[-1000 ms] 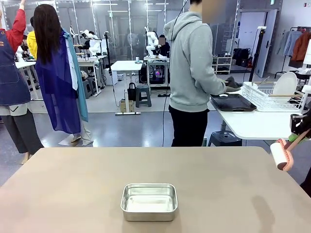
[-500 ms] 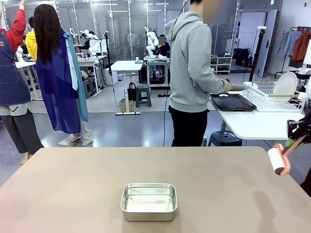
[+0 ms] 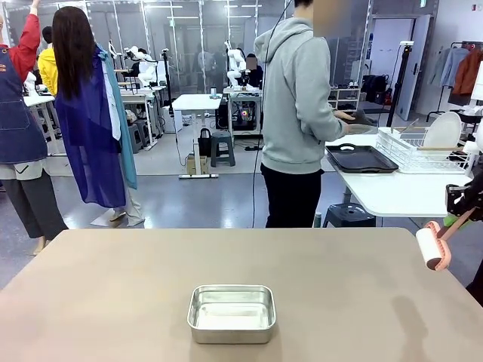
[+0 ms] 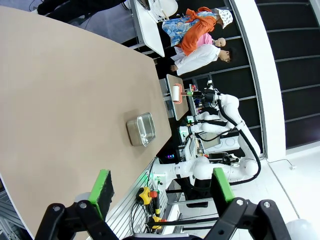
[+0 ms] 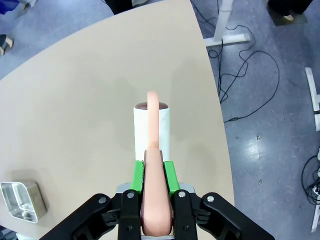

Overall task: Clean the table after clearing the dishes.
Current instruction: Place the Lint Roller back on top of the Airtight Container.

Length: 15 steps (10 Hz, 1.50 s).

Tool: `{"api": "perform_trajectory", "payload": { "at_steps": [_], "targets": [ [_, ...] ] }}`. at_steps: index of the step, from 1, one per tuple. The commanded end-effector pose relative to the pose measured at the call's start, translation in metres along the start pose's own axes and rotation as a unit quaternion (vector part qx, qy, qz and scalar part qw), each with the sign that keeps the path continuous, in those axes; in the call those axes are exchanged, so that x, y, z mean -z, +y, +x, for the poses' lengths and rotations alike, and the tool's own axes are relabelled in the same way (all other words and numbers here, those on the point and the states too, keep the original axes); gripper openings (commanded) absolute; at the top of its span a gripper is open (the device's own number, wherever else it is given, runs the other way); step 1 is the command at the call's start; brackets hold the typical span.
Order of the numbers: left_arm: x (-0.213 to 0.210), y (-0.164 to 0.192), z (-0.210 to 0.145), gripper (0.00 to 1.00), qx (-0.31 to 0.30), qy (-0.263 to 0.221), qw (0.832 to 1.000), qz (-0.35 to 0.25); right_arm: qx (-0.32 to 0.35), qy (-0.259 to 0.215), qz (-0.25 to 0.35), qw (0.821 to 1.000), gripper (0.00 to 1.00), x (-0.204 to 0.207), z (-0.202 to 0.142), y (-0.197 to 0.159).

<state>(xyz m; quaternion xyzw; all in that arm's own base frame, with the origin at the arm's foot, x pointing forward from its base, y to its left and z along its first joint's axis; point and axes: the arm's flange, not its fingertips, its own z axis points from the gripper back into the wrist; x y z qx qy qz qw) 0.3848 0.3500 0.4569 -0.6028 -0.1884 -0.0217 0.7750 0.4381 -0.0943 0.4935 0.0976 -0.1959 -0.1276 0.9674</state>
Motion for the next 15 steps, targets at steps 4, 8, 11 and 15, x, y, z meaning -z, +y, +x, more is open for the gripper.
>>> {"api": "perform_trajectory", "payload": {
  "at_steps": [4, 8, 11, 15],
  "targets": [
    [-0.001, -0.003, -0.004, 1.00, 0.000, -0.001, 1.000, -0.006, 0.000, 0.000, 0.000, 1.000, 0.20, 0.000, 0.000, 0.000],
    [-0.001, -0.003, -0.004, 1.00, 0.000, -0.001, 1.000, -0.006, -0.353, -0.048, 0.017, 0.934, 0.20, -0.040, -0.037, 0.213],
    [-0.001, -0.003, -0.004, 1.00, 0.000, -0.001, 1.000, -0.006, -0.554, -0.006, 0.034, 0.832, 0.20, -0.024, -0.080, 0.328],
    [-0.001, -0.003, -0.004, 1.00, 0.000, -0.001, 1.000, -0.006, -0.730, 0.125, 0.134, 0.659, 0.20, 0.001, -0.135, 0.428]
  ]
}}
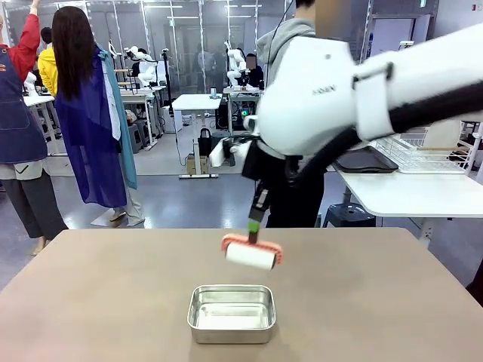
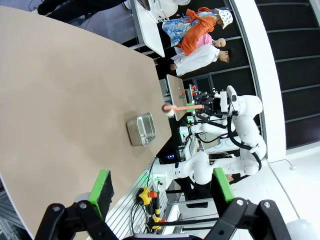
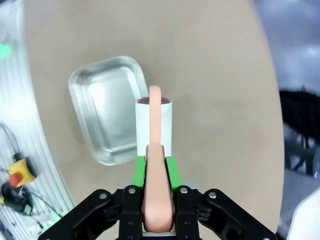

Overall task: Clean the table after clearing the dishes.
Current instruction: Place the Lint Roller back on top of the Airtight Container.

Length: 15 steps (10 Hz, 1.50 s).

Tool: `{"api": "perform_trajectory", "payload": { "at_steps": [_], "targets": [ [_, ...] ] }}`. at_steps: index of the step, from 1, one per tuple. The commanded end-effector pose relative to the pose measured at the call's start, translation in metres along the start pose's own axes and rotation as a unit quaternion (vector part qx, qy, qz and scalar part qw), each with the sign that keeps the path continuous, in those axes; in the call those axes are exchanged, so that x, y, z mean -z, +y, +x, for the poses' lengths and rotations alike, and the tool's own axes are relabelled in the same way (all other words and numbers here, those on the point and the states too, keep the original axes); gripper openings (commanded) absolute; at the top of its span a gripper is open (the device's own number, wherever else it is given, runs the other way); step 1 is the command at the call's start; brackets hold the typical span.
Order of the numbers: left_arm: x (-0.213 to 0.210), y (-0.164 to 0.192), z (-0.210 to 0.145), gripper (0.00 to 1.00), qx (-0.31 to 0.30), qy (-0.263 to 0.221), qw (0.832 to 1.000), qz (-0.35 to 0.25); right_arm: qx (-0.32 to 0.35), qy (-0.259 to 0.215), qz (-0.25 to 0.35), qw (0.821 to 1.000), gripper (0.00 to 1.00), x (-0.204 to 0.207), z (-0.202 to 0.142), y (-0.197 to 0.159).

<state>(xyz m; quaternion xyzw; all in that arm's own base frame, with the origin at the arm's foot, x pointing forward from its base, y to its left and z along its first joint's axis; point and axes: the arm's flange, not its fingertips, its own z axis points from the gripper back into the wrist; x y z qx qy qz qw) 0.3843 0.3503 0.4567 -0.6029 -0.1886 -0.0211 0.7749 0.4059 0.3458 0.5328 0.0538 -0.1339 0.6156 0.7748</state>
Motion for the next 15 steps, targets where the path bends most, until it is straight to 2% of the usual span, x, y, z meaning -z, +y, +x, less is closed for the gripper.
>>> {"api": "perform_trajectory", "payload": {
  "at_steps": [1, 3, 4, 5, 9, 10, 12, 15],
  "targets": [
    [-0.001, -0.003, -0.003, 1.00, 0.000, -0.001, 1.000, -0.006, -0.085, 0.038, 0.053, 0.994, 0.20, 0.001, 0.023, 0.014],
    [-0.001, -0.003, -0.003, 1.00, 0.000, -0.001, 1.000, -0.006, -0.100, 0.066, 0.077, 0.990, 0.20, 0.022, 0.038, 0.037],
    [-0.001, -0.003, -0.003, 1.00, 0.000, -0.001, 1.000, -0.006, -0.049, 0.065, 0.012, 0.997, 0.20, 0.024, 0.036, 0.035],
    [-0.001, -0.003, -0.003, 1.00, 0.000, -0.001, 1.000, -0.006, -0.091, 0.048, 0.078, 0.992, 0.20, 0.023, 0.035, 0.041],
    [-0.001, -0.003, -0.003, 1.00, 0.000, -0.001, 1.000, -0.006, -0.083, 0.056, 0.067, 0.993, 0.20, 0.026, 0.036, 0.040],
    [-0.001, -0.003, -0.003, 1.00, 0.000, -0.001, 1.000, -0.006, -0.077, 0.050, 0.082, 0.992, 0.20, 0.036, 0.022, 0.025],
    [-0.001, -0.003, -0.003, 1.00, 0.000, -0.001, 1.000, -0.006, -0.106, 0.033, 0.110, 0.988, 0.20, 0.060, 0.019, 0.002],
    [-0.001, -0.003, -0.003, 1.00, 0.000, -0.001, 1.000, -0.006, -0.136, 0.018, 0.169, 0.976, 0.20, 0.075, 0.006, -0.027]
  ]
}}
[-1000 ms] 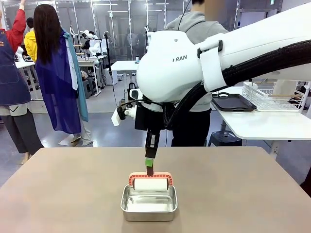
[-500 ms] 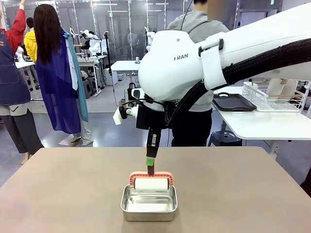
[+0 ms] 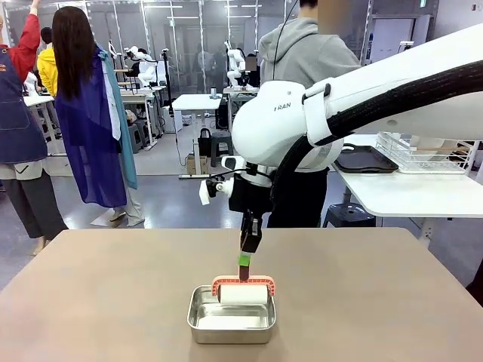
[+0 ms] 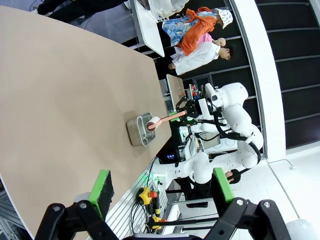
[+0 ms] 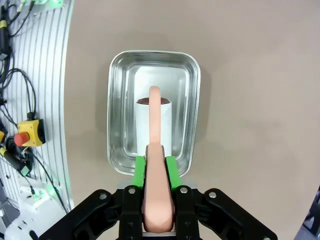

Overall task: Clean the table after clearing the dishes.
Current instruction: Place the Lint Roller back on top of the Airtight Container.

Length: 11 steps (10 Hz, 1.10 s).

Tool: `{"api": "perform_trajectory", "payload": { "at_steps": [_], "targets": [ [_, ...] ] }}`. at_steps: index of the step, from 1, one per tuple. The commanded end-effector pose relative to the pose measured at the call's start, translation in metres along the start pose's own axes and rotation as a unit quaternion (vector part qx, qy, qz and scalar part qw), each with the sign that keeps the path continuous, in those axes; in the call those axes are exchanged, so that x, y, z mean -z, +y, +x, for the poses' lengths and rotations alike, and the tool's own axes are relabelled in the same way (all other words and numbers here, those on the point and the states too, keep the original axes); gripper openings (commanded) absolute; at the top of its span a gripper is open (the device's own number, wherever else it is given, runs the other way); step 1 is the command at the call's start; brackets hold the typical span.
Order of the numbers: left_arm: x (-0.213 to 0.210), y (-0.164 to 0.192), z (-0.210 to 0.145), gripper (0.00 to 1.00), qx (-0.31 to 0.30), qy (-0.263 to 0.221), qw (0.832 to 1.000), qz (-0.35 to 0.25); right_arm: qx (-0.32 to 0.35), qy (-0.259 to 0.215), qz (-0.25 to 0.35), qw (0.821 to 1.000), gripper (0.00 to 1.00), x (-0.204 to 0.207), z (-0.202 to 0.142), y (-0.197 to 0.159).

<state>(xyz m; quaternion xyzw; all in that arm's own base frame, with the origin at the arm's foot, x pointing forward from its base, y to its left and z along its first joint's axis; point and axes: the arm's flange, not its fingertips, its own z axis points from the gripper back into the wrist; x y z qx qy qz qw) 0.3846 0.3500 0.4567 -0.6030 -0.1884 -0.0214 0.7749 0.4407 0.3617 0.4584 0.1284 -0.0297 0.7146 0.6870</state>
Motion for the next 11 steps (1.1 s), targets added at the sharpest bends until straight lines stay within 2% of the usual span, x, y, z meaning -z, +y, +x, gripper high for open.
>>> {"api": "perform_trajectory", "payload": {
  "at_steps": [1, 2, 6, 10, 11],
  "targets": [
    [-0.001, -0.003, -0.003, 1.00, 0.000, -0.001, 1.000, -0.006, -0.023, -0.004, 0.043, 0.999, 0.20, 0.001, 0.003, -0.013],
    [-0.001, -0.003, -0.003, 1.00, 0.000, -0.001, 1.000, -0.006, -0.025, -0.006, 0.063, 0.998, 0.28, 0.010, 0.003, -0.024],
    [-0.001, -0.003, -0.003, 1.00, 0.000, -0.001, 1.000, -0.006, -0.020, 0.015, 0.076, 0.997, 0.28, 0.030, 0.015, -0.051],
    [-0.001, -0.003, -0.003, 1.00, 0.000, -0.001, 1.000, -0.006, -0.024, 0.022, 0.084, 0.996, 0.28, 0.035, 0.019, -0.050],
    [-0.001, -0.003, -0.003, 1.00, 0.000, -0.001, 1.000, -0.006, -0.025, 0.021, 0.082, 0.996, 0.64, 0.034, 0.020, -0.048]
  ]
}}
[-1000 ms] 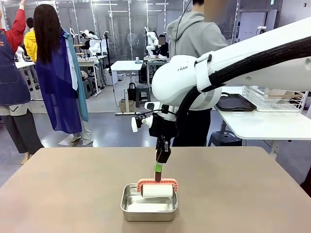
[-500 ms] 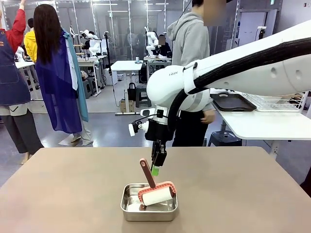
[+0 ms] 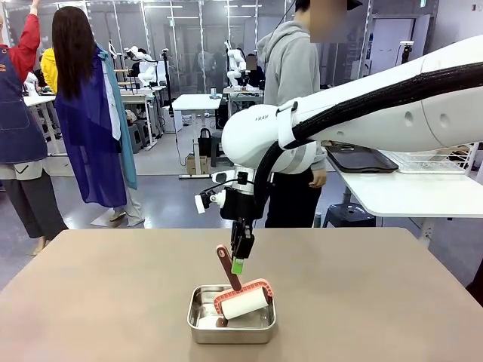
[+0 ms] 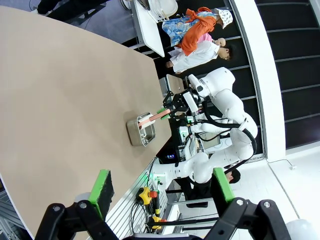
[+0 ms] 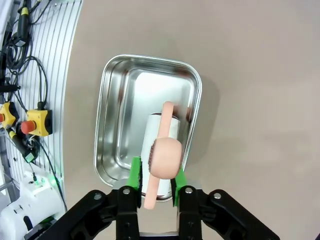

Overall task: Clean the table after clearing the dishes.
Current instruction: Place the Lint Roller back on top of the Airtight Container.

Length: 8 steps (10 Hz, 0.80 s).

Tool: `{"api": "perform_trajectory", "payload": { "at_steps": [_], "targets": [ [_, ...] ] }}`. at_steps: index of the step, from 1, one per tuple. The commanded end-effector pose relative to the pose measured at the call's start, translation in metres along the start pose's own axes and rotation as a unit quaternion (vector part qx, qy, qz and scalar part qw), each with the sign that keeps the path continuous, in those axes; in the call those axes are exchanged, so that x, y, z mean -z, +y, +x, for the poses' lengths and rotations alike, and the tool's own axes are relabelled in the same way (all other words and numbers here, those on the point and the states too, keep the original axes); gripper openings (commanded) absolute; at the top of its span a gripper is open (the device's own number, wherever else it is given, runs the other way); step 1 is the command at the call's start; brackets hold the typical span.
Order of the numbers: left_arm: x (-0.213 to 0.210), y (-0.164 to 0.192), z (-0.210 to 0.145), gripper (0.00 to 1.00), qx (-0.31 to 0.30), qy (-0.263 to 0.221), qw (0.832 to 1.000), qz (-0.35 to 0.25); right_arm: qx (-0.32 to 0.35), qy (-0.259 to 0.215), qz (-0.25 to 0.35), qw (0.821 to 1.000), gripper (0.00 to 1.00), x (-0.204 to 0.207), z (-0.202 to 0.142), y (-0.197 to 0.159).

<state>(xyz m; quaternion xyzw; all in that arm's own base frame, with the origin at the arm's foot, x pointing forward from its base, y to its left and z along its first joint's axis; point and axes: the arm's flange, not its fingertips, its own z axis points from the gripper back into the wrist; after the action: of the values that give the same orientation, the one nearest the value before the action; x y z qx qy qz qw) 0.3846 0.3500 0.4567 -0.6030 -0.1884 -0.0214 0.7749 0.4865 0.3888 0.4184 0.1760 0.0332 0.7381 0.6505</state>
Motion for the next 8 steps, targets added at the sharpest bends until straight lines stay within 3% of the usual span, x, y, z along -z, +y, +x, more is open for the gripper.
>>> {"api": "perform_trajectory", "payload": {
  "at_steps": [1, 2, 3, 4, 8],
  "targets": [
    [-0.001, -0.003, -0.003, 1.00, 0.000, -0.001, 1.000, -0.006, 0.012, 0.009, -0.001, 1.000, 0.64, -0.004, 0.005, 0.006],
    [-0.001, -0.003, -0.003, 1.00, 0.000, -0.001, 1.000, -0.006, 0.015, 0.009, -0.002, 1.000, 1.00, -0.005, 0.005, 0.008],
    [-0.001, -0.003, -0.003, 1.00, 0.000, -0.001, 1.000, -0.006, 0.018, 0.008, -0.005, 1.000, 0.68, -0.007, 0.005, 0.010],
    [-0.001, -0.003, -0.003, 1.00, 0.000, -0.001, 1.000, -0.006, 0.024, 0.006, -0.009, 1.000, 1.00, -0.010, 0.004, 0.014],
    [-0.001, -0.003, -0.003, 1.00, 0.000, -0.001, 1.000, -0.006, 0.047, 0.005, -0.026, 0.999, 1.00, -0.019, -0.002, 0.024]
  ]
}}
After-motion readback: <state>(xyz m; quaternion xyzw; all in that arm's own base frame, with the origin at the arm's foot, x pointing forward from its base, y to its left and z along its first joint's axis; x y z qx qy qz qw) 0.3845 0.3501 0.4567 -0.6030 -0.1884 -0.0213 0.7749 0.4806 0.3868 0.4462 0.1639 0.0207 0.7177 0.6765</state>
